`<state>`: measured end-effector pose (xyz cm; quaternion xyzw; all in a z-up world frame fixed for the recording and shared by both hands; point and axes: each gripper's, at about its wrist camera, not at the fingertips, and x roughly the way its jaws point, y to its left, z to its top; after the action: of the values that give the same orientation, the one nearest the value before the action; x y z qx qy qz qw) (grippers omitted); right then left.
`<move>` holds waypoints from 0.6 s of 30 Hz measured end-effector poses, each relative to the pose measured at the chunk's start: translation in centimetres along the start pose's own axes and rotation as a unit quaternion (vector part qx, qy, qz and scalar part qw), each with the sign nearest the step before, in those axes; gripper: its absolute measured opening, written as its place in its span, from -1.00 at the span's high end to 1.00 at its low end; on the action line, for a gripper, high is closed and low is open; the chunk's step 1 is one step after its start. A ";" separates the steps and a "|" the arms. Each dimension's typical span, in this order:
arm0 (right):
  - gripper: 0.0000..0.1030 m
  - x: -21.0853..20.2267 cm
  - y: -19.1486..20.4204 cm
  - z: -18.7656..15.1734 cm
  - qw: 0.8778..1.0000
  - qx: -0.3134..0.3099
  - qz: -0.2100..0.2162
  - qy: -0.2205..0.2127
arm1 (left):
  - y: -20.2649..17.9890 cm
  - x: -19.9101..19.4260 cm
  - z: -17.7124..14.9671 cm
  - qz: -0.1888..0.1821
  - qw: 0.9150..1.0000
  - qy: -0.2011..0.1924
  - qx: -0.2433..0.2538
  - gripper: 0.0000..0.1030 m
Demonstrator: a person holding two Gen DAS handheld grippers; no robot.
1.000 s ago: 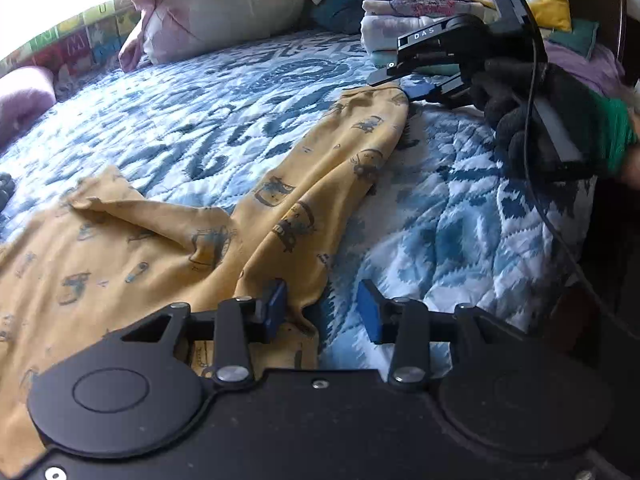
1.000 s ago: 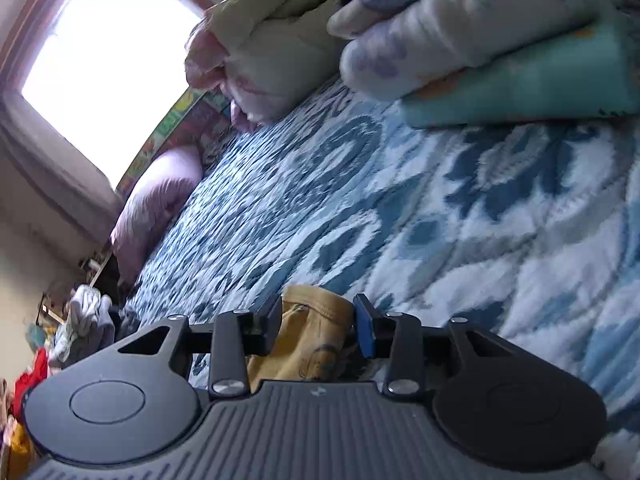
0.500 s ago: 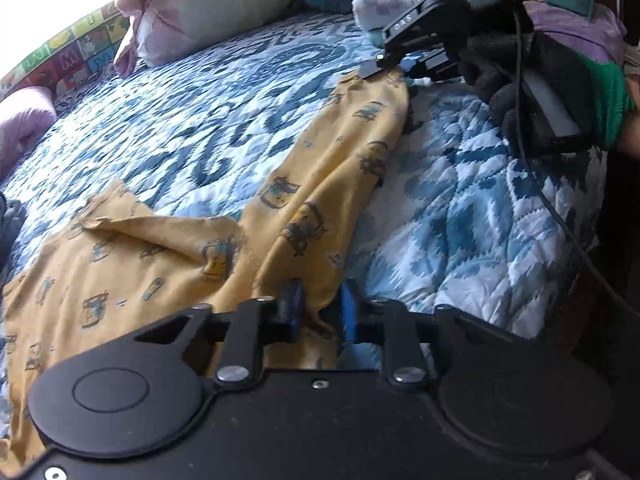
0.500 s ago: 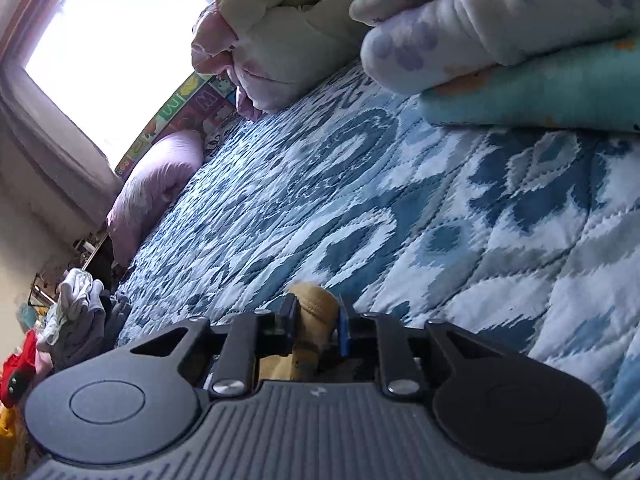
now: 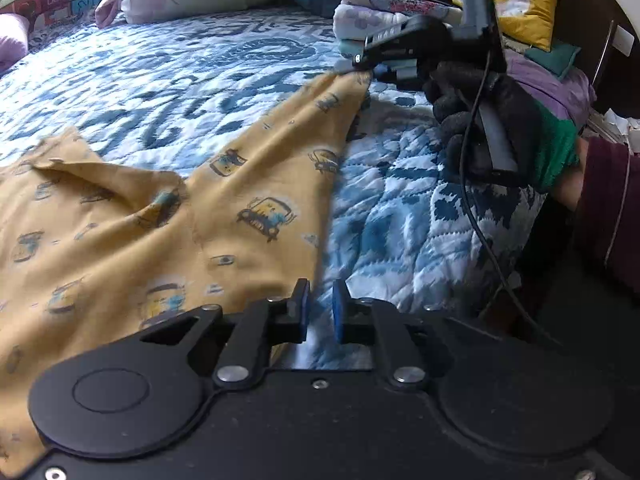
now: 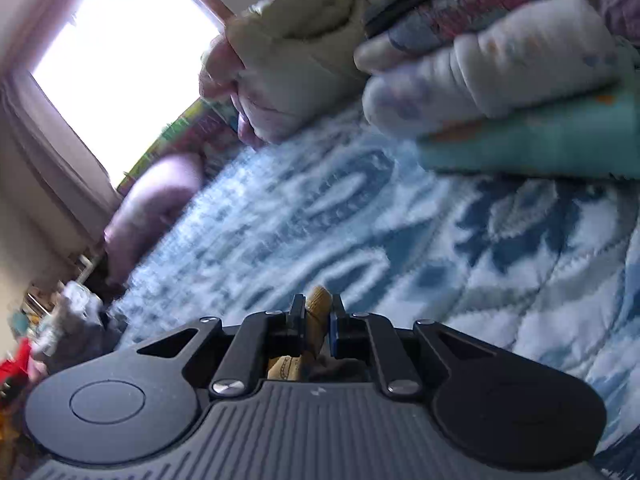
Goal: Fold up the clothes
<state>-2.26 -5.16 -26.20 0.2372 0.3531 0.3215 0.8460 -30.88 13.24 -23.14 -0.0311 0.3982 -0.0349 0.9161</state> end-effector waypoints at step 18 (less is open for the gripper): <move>0.69 0.9 0.1 -0.1 1.000 0.004 0.001 0.009 | -6.7 5.1 2.7 0.120 0.971 -0.033 0.203 0.47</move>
<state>-1.89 -4.48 -26.59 0.2378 0.3617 0.3227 0.8417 -25.65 6.23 -24.46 0.2022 0.3530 -0.0036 0.9135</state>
